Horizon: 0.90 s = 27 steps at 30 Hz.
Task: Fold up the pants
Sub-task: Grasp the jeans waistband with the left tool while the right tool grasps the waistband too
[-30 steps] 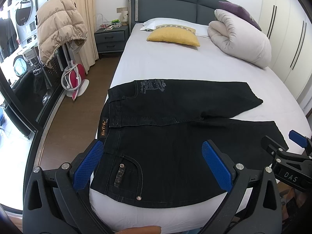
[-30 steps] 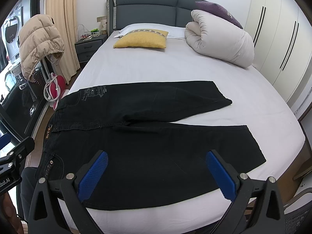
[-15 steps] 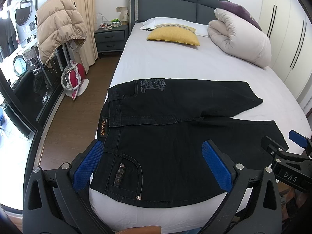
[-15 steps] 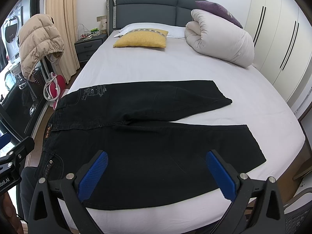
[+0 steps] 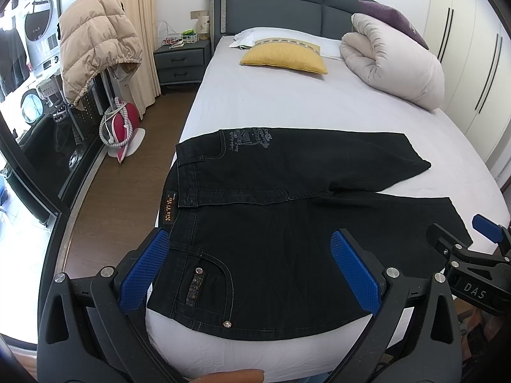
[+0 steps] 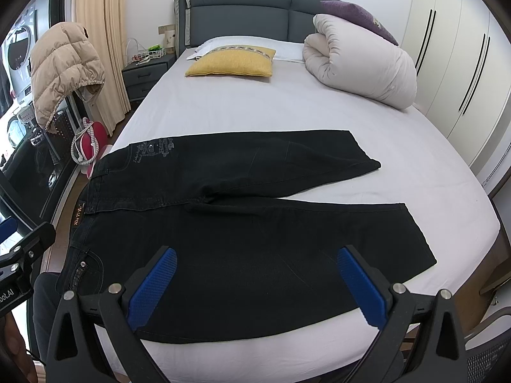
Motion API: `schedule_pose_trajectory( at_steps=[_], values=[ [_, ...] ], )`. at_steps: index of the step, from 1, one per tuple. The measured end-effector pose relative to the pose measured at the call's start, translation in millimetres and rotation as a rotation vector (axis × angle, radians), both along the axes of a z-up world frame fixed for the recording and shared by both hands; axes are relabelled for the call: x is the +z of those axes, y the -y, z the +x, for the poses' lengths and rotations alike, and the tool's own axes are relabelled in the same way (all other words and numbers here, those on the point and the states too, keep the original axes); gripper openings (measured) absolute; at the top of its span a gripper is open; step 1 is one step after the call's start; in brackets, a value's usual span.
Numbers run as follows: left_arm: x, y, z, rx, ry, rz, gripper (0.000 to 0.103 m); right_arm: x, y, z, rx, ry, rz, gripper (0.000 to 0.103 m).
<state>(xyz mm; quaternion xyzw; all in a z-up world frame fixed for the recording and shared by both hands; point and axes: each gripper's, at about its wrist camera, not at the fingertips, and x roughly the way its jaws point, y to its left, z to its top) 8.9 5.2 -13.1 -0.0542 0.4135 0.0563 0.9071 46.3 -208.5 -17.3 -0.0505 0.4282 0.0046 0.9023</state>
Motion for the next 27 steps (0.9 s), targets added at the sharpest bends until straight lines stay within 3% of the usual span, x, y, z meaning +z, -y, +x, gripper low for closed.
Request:
schedule_pose_trajectory(
  at_steps=[8, 13, 18, 20, 21, 23, 25, 27],
  values=[
    [-4, -2, 0, 0.007, 0.030, 0.014, 0.103, -5, -1, 0, 0.002, -0.009, 0.004, 0.103],
    [-18, -17, 26, -0.041, 0.082, 0.061, 0.103, -14, 6, 16, 0.017, -0.024, 0.063, 0.103],
    [-48, -53, 88, -0.135, -0.029, -0.025, 0.103, -22, 18, 53, 0.062, -0.039, 0.148, 0.103],
    [-55, -65, 105, -0.133, -0.009, 0.013, 0.103, -25, 21, 69, 0.076, -0.031, 0.170, 0.103],
    [-59, -67, 113, -0.139, 0.028, 0.080, 0.103, -26, 22, 80, 0.084, -0.029, 0.170, 0.103],
    [-65, -73, 125, -0.157, 0.056, 0.135, 0.103, -31, 21, 101, 0.103, -0.024, 0.162, 0.103],
    [-73, -83, 146, -0.150, -0.001, 0.147, 0.103, -36, 19, 119, 0.128, -0.024, 0.165, 0.103],
    [-85, -104, 181, -0.104, -0.120, 0.119, 0.103, -39, 17, 139, 0.157, -0.026, 0.177, 0.103]
  ],
)
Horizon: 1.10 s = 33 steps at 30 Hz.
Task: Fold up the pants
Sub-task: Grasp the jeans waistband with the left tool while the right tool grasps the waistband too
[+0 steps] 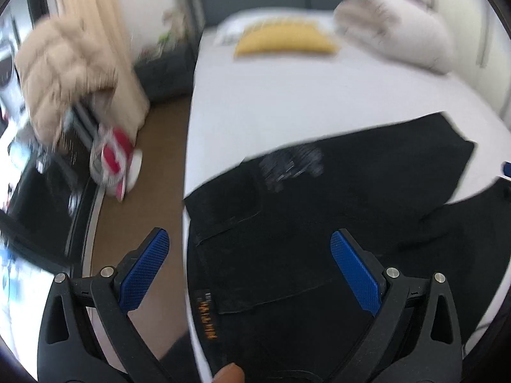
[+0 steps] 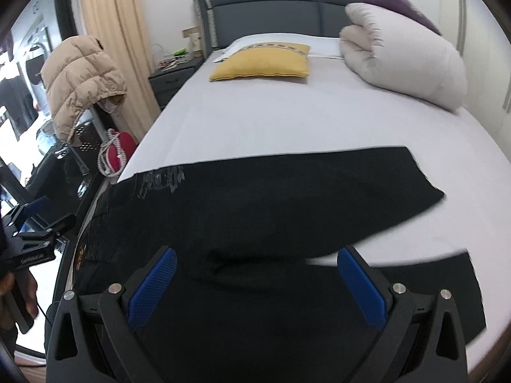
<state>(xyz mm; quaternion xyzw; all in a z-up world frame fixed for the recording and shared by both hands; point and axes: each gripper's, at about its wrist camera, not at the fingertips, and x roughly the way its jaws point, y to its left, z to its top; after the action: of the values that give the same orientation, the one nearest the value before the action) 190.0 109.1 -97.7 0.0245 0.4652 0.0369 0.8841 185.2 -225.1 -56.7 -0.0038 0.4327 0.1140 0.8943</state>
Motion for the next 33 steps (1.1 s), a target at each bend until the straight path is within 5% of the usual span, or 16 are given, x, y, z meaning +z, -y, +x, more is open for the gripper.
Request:
schedule_pose_trajectory(
  at_steps=[4, 8, 12, 17, 19, 22, 24, 26, 33],
  values=[
    [-13, -37, 50, -0.051, 0.029, -0.057, 0.103, -10, -16, 36, 0.101, 0.007, -0.024, 0.097],
    [-41, -53, 113, -0.263, -0.075, -0.089, 0.102, -24, -37, 69, 0.270, -0.019, -0.042, 0.080],
    [-72, -47, 170, -0.426, -0.237, -0.147, 0.099, -39, -45, 95, 0.369, -0.061, -0.049, 0.073],
    [-111, -57, 209, -0.479, -0.360, -0.194, 0.064, -57, -50, 117, 0.442, -0.104, -0.026, 0.070],
    [-129, -56, 215, -0.495, -0.416, -0.185, 0.059, -62, -50, 123, 0.446, -0.118, -0.035, 0.069],
    [-134, -52, 215, -0.517, -0.415, -0.169, 0.053, -69, -50, 131, 0.455, -0.138, -0.031, 0.068],
    [-137, -48, 213, -0.524, -0.424, -0.177, 0.026, -69, -52, 135, 0.467, -0.143, -0.027, 0.067],
    [-134, -43, 206, -0.532, -0.416, -0.145, 0.011, -69, -59, 140, 0.486, -0.138, -0.038, 0.065],
    [-91, -15, 144, -0.545, -0.157, 0.009, 0.005, -58, -93, 160, 0.604, -0.107, -0.099, 0.063]
  ],
)
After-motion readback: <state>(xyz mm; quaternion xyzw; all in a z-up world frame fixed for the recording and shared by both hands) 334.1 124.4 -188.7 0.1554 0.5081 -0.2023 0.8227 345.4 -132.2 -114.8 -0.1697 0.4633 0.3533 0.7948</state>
